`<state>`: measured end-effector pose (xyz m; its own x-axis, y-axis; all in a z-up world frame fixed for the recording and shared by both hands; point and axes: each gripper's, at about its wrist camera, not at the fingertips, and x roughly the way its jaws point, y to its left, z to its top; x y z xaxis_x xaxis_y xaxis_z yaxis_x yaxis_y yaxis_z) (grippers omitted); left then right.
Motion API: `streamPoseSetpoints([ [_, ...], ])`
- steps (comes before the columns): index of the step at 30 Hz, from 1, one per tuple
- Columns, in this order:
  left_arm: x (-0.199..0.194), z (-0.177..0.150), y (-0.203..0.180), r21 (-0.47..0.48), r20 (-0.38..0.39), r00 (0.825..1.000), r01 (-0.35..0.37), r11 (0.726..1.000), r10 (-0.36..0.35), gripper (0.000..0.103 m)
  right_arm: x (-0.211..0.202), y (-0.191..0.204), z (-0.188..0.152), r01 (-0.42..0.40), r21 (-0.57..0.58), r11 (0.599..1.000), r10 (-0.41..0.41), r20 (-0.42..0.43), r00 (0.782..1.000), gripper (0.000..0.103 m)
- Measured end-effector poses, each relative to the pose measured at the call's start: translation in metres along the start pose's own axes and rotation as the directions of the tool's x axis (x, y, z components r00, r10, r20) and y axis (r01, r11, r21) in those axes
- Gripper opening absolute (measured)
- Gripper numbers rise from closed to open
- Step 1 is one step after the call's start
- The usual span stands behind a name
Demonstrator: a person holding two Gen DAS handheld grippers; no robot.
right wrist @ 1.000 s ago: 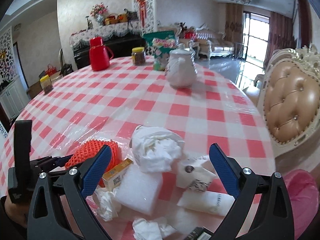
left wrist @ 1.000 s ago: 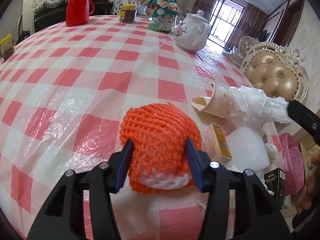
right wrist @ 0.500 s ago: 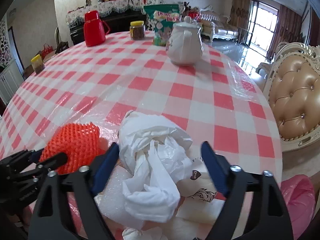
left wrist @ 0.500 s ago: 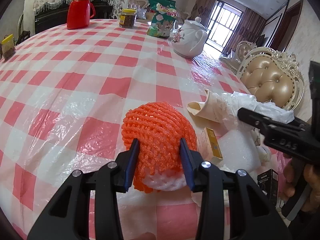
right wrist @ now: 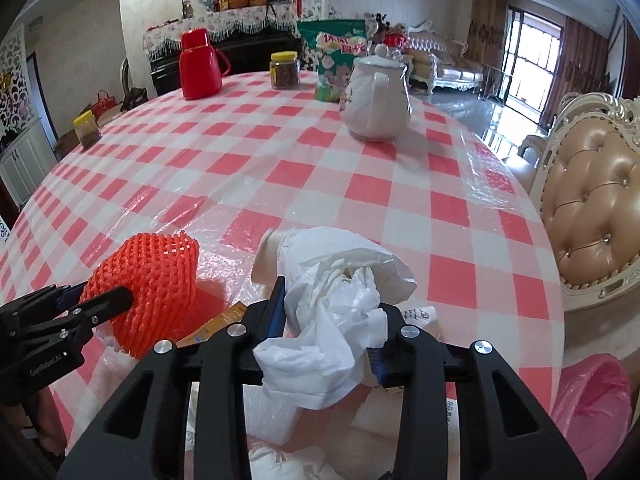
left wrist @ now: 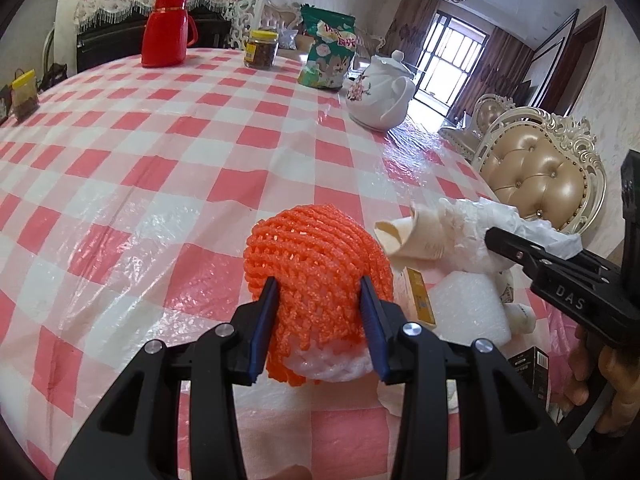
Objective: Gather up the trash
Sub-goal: 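Grasp the crumpled white tissue with the right tool while the left tool holds the net, then carry the orange net and white tissue over the pink bin with both tools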
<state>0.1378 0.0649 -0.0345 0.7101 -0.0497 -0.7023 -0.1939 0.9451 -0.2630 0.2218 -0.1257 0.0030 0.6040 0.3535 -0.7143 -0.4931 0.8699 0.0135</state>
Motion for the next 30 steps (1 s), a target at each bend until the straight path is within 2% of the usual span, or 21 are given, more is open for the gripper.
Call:
streamPoseSetpoints([
  [15, -0.026, -0.003, -0.010, 0.004, 0.058, 0.998, -0.001, 1.000, 0.001, 0.039, -0.059, -0.029, -0.026, 0.003, 0.093, 0.996, -0.014, 0.114, 0.993, 0.035],
  [30, -0.059, -0.003, -0.044, 0.058, 0.112, 0.993, 0.027, 0.998, -0.033, 0.040, -0.105, -0.069, -0.070, 0.056, 0.169, 0.984, -0.082, 0.154, 0.985, 0.035],
])
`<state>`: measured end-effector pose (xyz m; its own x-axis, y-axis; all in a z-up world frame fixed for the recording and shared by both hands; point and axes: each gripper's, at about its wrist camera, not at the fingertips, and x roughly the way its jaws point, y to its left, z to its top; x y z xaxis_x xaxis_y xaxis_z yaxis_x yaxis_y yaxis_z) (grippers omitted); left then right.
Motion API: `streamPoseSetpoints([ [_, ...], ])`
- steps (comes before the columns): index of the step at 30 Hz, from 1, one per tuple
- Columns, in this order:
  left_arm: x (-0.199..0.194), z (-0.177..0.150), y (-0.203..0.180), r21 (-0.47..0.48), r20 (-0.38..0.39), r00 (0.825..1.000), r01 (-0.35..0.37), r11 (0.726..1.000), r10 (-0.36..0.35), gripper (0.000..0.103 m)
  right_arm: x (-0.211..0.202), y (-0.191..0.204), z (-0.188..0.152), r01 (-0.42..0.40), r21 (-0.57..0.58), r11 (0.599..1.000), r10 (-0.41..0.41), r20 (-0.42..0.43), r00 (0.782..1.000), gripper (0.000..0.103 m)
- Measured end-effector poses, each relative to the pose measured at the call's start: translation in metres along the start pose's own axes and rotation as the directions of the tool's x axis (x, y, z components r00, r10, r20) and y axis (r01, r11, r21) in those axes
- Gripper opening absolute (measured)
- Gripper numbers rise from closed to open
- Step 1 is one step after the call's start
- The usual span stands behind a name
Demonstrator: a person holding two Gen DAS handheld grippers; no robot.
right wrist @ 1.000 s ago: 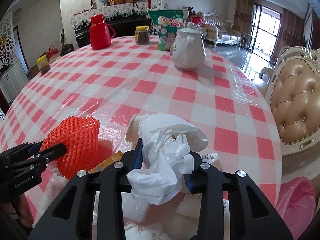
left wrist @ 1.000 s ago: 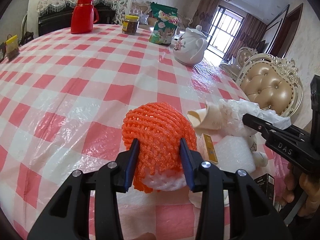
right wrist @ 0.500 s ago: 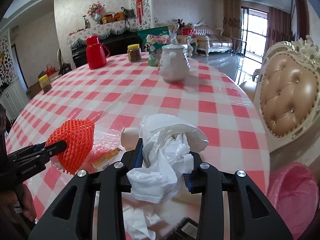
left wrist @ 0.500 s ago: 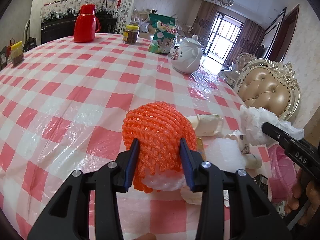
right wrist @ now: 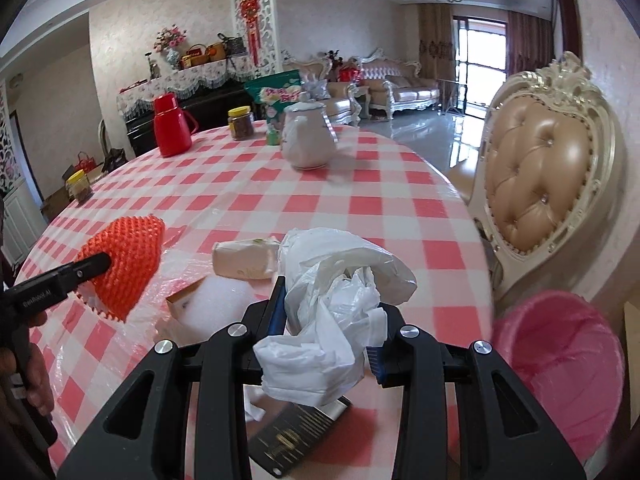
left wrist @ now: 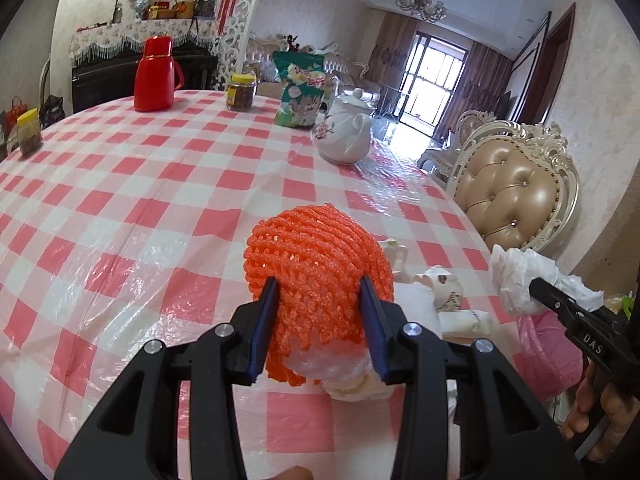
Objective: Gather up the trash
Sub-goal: 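Carry the orange net and white tissue over the pink bin with both tools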
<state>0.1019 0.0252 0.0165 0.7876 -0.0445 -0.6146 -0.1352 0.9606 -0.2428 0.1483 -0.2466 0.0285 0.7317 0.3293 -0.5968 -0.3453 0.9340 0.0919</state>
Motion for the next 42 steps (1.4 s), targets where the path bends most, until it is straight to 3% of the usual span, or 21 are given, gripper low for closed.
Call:
streamPoseSetpoints([
  [12, -0.007, 0.000, -0.042, 0.056, 0.010, 0.999, 0.044, 0.997, -0.045, 0.040, -0.031, -0.054, -0.022, 0.093, 0.066, 0.993, -0.095, 0.021, 0.995, 0.035],
  [23, -0.004, 0.000, -0.099, 0.136, -0.001, 0.993, 0.113, 0.984, -0.114, 0.040, -0.058, -0.119, -0.040, 0.201, 0.152, 0.968, -0.208, 0.034, 0.977, 0.035],
  [42, 0.020, -0.011, -0.216, 0.279, -0.067, 0.968, 0.252, 0.927, -0.243, 0.041, -0.077, -0.191, -0.062, 0.298, 0.251, 0.921, -0.314, 0.025, 0.949, 0.035],
])
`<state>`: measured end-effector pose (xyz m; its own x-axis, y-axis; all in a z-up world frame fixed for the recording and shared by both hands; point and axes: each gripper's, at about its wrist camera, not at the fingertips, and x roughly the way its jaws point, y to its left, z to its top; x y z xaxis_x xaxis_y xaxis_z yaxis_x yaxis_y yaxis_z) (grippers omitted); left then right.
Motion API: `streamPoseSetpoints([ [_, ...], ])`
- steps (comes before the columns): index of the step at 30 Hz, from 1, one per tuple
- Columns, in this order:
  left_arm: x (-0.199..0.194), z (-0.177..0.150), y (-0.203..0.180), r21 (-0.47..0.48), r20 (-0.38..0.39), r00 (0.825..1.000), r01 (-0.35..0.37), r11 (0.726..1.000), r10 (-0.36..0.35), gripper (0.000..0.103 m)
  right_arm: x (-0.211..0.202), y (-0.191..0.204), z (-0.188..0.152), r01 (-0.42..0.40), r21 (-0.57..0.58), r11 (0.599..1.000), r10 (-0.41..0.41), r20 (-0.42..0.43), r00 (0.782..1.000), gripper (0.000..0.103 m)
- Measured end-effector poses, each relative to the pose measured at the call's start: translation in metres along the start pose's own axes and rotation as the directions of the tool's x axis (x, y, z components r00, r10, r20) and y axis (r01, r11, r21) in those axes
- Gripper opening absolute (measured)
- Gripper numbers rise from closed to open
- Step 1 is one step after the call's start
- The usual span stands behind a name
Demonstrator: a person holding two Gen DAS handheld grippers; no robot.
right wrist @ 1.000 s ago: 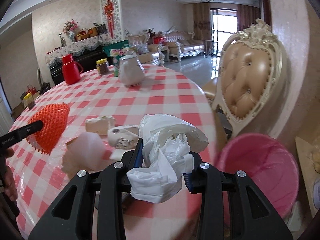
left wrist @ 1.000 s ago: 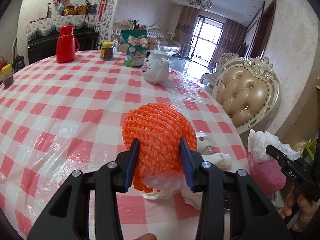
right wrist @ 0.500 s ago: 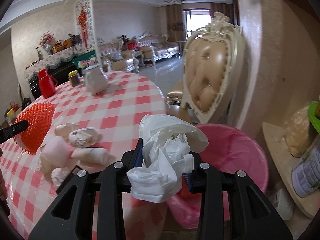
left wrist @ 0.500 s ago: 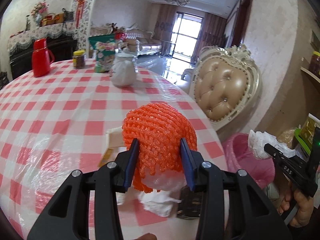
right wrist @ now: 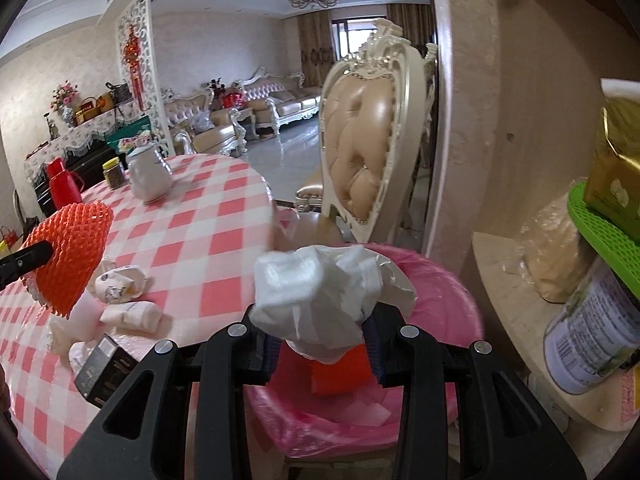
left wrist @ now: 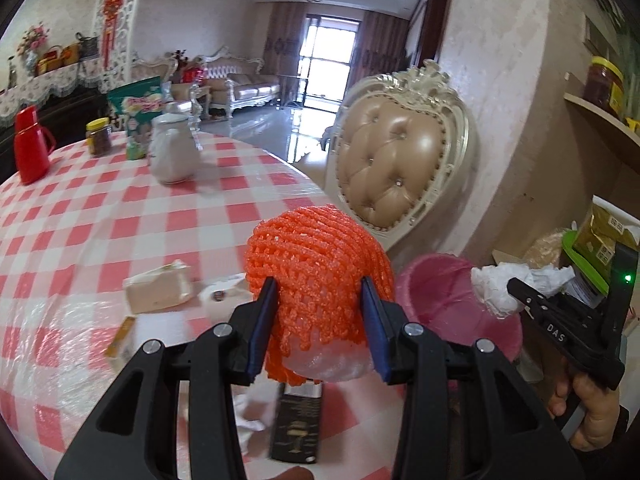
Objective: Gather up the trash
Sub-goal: 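Carry the orange net and white tissue over the pink bin with both tools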
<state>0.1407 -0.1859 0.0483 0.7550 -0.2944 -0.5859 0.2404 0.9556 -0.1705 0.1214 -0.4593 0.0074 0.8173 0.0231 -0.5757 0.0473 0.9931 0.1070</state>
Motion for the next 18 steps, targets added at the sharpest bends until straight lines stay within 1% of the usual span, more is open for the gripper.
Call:
streamPoseSetpoints([
  [8, 0.021, 0.005, -0.041, 0.050, -0.017, 0.998, 0.067, 0.997, -0.066, 0.041, 0.003, -0.025, -0.003, 0.024, 0.028, 0.999, -0.024, -0.006, 1.000, 0.035],
  [18, 0.052, 0.007, -0.088, 0.102, -0.052, 0.990, 0.133, 0.986, -0.128, 0.041, 0.006, -0.040, -0.006, 0.029, 0.041, 0.999, -0.029, -0.016, 0.999, 0.035],
])
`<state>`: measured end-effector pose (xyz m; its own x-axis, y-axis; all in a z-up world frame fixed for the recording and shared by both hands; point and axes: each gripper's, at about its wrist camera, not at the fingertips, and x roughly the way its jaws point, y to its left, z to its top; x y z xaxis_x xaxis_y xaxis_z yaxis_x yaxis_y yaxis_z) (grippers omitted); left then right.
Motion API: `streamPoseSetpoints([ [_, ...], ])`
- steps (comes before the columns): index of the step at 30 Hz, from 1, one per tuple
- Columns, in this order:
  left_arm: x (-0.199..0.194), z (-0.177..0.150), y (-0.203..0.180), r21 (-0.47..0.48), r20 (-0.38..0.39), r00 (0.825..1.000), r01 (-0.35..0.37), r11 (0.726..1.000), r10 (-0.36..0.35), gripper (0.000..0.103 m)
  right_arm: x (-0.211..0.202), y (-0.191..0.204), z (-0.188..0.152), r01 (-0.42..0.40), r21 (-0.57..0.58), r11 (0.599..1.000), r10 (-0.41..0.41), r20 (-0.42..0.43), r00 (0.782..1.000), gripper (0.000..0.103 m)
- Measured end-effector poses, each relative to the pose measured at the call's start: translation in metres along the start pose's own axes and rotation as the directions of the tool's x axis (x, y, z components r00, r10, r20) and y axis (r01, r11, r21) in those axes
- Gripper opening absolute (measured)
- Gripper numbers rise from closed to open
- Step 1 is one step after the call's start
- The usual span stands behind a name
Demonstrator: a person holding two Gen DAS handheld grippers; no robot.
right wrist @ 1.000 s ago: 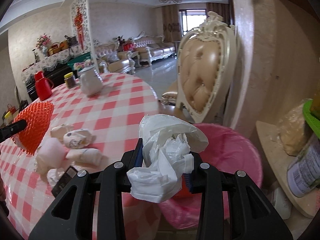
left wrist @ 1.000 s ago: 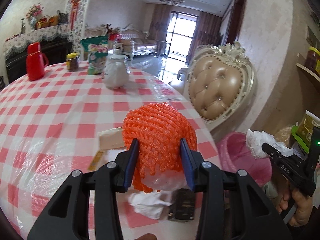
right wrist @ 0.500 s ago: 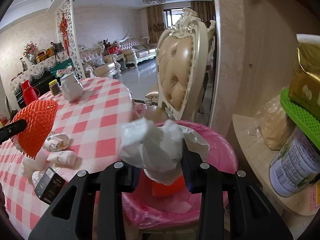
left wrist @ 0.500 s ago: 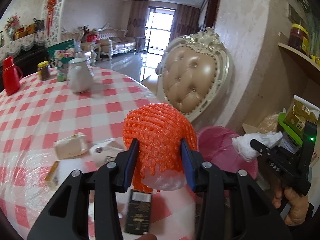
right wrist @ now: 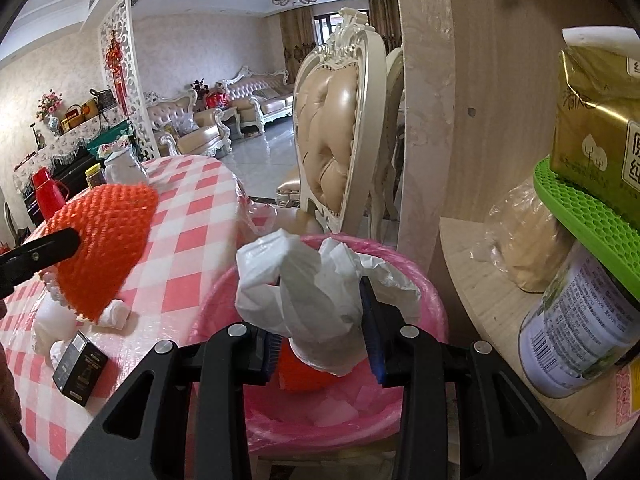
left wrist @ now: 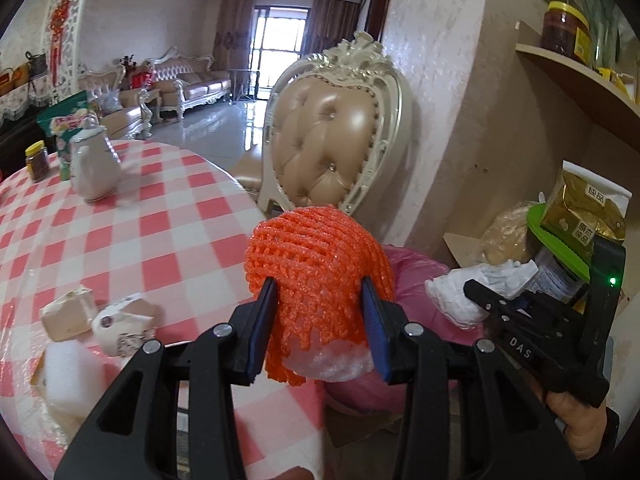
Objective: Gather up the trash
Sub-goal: 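Carry the orange net and white tissue over the pink bin with both tools, then open both tools to drop the net and tissue into the bin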
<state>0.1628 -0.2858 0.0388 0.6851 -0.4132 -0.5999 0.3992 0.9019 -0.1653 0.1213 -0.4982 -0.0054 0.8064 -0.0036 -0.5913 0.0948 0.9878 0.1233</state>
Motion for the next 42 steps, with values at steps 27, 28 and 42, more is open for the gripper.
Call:
streamPoseSetpoints([
  [27, 0.046, 0.004, -0.032, 0.012, -0.059, 0.993, 0.101, 0.995, -0.100, 0.075, 0.000, -0.016, -0.004, 0.019, 0.028, 0.999, -0.019, 0.006, 1.000, 0.064],
  [28, 0.045, 0.004, -0.031, 0.010, -0.057, 0.994, 0.098, 0.995, -0.098, 0.075, 0.000, -0.016, -0.005, 0.018, 0.029, 0.999, -0.018, 0.005, 1.000, 0.064],
  [42, 0.022, -0.003, -0.013, -0.018, -0.034, 0.997, 0.071, 0.997, -0.072, 0.075, -0.009, -0.007, -0.007, 0.008, 0.013, 1.000, -0.008, 0.014, 1.000, 0.077],
])
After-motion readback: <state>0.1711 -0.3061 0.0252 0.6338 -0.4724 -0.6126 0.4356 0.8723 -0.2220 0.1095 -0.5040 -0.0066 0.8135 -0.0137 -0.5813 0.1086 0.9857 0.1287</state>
